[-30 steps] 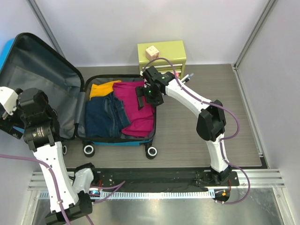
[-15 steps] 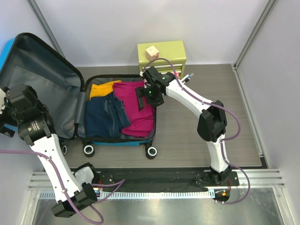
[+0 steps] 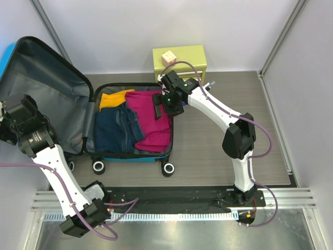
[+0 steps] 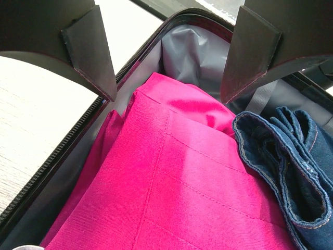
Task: Pack the luggage
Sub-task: Close the luggage at the center of the board.
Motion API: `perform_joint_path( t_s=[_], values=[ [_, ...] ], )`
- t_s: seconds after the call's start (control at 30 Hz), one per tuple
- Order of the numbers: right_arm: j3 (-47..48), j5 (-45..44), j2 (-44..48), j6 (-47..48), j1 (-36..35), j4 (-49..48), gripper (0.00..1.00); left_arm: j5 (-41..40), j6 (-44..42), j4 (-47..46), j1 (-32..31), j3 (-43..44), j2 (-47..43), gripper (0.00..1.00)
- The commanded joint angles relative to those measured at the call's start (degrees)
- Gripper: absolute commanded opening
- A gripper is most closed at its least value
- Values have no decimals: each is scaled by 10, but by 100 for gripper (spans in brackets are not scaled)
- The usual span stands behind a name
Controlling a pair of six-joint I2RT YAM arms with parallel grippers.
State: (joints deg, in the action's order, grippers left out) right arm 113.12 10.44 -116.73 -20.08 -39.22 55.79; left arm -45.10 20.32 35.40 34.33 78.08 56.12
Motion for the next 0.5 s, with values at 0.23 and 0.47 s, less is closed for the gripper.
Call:
perform_joint_path(
  t_s=[0.23,0.47],
  values=[
    [35,2,33,3,1,18,86,39,-1,-38,0,-28,-21,23],
    [32,2,39,1,1,19,86,71,9,-37,-15,-25,-29,0]
  ],
)
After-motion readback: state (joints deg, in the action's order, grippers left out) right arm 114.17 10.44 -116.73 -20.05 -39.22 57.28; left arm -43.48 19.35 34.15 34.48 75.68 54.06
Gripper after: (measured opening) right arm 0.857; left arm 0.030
